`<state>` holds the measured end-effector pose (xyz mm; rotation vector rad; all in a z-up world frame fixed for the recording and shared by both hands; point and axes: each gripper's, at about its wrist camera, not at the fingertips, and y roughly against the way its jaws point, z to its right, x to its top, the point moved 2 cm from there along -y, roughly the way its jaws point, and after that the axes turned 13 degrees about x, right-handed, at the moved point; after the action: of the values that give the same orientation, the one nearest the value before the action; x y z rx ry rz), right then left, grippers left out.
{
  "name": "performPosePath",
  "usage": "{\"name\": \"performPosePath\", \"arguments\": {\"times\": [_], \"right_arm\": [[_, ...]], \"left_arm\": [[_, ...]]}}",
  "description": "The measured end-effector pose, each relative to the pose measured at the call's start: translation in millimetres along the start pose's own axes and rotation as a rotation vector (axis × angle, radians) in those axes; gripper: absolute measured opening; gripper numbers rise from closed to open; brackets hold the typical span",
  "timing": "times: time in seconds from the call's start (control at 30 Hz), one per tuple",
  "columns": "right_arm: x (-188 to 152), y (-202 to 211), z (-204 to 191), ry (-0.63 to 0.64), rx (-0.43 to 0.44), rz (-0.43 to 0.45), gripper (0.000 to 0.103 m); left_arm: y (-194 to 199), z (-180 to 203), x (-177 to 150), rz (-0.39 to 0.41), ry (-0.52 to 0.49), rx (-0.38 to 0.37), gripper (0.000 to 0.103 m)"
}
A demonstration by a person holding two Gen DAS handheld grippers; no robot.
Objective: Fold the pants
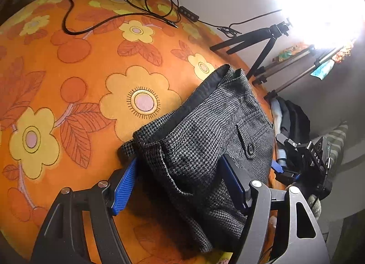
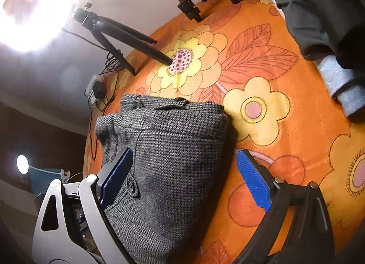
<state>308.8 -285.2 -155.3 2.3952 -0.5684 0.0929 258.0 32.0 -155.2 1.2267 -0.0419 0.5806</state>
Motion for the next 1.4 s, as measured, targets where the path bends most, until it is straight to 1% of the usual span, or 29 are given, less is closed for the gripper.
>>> {"name": "performPosePath", "arguments": {"times": [0.17,0.23,0.3,0.37,0.43,0.57,0.67,0.7,0.73,0.87,0.93,1.0,1.03,1.07,1.27,1.3,1.33,1.37,1.4], "right_arm": [[2.3,-5.1,1.5,0.01,0.005,0.009,0.093],[1.5,-9.1,0.8,0.006,0.022,0.005,0.085],[-0.2,-14.4,-1.7,0.012,0.029,-0.004,0.082],[-2.3,-18.1,-5.7,0.034,0.014,-0.006,0.082],[-4.0,-20.0,-7.7,0.047,0.005,-0.001,0.082],[-4.4,-19.8,-6.7,0.043,0.015,0.006,0.081],[-3.7,-18.4,-4.6,0.038,0.023,0.003,0.078],[-4.2,-18.4,-4.8,0.041,0.02,0.005,0.077],[-4.5,-18.8,-5.5,0.046,0.016,0.005,0.076],[-7.2,-19.7,-10.5,0.082,-0.028,0.01,0.072],[-6.5,-18.0,-8.1,0.082,-0.029,0.009,0.067],[-5.7,-16.0,-5.2,0.076,-0.015,0.008,0.067],[-5.5,-15.8,-4.6,0.077,-0.011,0.008,0.067],[-5.6,-16.2,-4.9,0.08,-0.012,0.009,0.067],[-5.7,-19.7,-6.0,0.067,-0.012,0.022,0.067],[-5.8,-20.0,-5.3,0.061,-0.01,0.025,0.063],[-6.0,-20.6,-5.2,0.059,-0.011,0.027,0.055],[-6.4,-20.8,-5.4,0.058,-0.01,0.028,0.05],[-6.9,-21.3,-6.1,0.057,-0.008,0.028,0.04]], "left_arm": [[-1.5,0.9,0.1,0.016,-0.009,0.021,0.072],[-2.4,0.7,0.9,0.022,0.001,0.02,0.072],[-3.7,0.2,2.5,0.025,0.014,0.007,0.072],[-6.9,-2.5,5.6,0.017,0.043,-0.025,0.072],[-9.6,-4.6,7.5,0.01,0.055,-0.039,0.072],[-9.5,0.3,6.3,0.021,0.029,-0.026,0.072],[-10.4,3.0,5.2,0.034,0.0,-0.009,0.068],[-10.8,3.5,5.0,0.039,-0.003,-0.006,0.065],[-11.3,4.8,4.8,0.045,-0.007,-0.001,0.061],[-10.6,9.1,2.7,0.066,-0.026,0.031,0.058],[-9.4,8.5,1.2,0.071,-0.031,0.043,0.059],[-8.5,7.7,0.0,0.083,-0.031,0.055,0.063],[-9.0,8.3,-0.4,0.092,-0.038,0.066,0.067],[-10.3,8.6,-0.1,0.099,-0.038,0.07,0.068],[-16.7,13.0,6.3,0.124,0.003,0.049,0.069],[-18.0,14.8,6.9,0.129,0.005,0.052,0.064],[-19.1,17.5,7.5,0.134,-0.004,0.058,0.051],[-19.1,20.1,8.3,0.139,-0.013,0.055,0.042],[-19.8,23.0,9.4,0.126,-0.021,0.032,0.032]]}}
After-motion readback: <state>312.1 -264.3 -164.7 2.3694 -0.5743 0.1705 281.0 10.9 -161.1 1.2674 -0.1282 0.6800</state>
